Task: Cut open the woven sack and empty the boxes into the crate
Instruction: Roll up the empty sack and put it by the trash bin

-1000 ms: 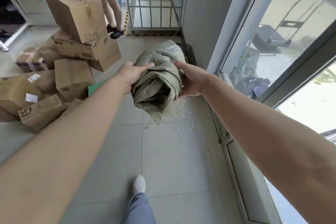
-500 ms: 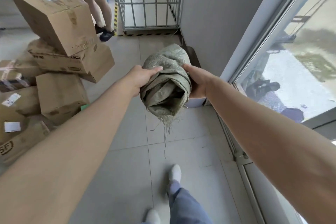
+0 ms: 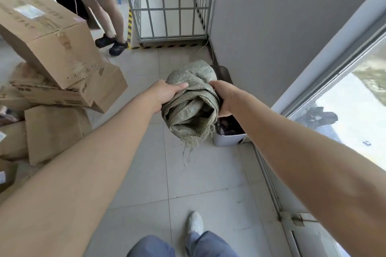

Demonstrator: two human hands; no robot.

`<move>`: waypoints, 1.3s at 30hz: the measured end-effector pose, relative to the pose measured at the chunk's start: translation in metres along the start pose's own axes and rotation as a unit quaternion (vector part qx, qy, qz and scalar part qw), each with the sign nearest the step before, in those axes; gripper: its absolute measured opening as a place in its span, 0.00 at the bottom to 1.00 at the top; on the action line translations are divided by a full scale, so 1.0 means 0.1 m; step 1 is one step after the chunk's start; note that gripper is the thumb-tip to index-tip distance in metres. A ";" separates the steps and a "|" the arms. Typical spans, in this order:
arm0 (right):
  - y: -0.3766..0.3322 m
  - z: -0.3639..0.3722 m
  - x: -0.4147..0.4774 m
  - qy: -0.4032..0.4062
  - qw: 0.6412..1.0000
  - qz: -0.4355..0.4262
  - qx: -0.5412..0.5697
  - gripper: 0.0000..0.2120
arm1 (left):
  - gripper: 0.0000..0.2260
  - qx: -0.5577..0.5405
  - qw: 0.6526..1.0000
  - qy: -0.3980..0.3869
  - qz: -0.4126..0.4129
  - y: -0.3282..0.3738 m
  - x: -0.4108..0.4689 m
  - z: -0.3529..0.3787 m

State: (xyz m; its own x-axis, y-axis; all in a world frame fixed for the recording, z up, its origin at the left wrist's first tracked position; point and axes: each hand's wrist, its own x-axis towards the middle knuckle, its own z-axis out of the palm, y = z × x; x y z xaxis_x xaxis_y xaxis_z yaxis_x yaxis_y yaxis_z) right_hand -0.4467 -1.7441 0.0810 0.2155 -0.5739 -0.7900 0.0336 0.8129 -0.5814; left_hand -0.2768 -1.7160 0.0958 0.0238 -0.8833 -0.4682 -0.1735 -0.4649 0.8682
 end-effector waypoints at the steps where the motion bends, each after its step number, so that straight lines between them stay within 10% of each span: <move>1: -0.09 0.00 0.06 0.000 1.000 0.000 0.004 0.21 | 0.19 0.000 1.000 -0.002 -0.002 0.05 0.09 -0.01; 10: -0.74 0.42 0.66 0.002 1.000 0.000 0.003 0.21 | 0.17 -0.024 0.999 -0.007 -0.026 0.33 0.87 -0.57; 17: -1.23 0.30 1.33 0.093 0.991 -0.029 0.096 0.18 | 0.22 0.049 0.983 -0.161 -0.069 0.64 1.94 -0.68; 27: -1.36 0.18 2.11 0.231 0.927 -0.045 0.292 0.17 | 0.46 0.175 0.941 -0.278 -0.082 0.95 3.29 -0.50; 39: -1.06 -0.40 2.97 0.346 0.859 0.036 0.377 0.13 | 0.25 0.316 0.840 -0.431 -0.095 0.50 4.48 0.37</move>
State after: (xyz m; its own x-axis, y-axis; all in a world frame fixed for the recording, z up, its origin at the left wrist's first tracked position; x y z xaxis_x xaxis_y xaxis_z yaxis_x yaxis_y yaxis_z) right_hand -0.4256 -2.0051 -0.1000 -0.3791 -0.2295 -0.8964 0.7221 0.5324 -0.4417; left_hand -0.3110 -2.1332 -0.0764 -0.5639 -0.2983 -0.7701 -0.7419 -0.2267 0.6311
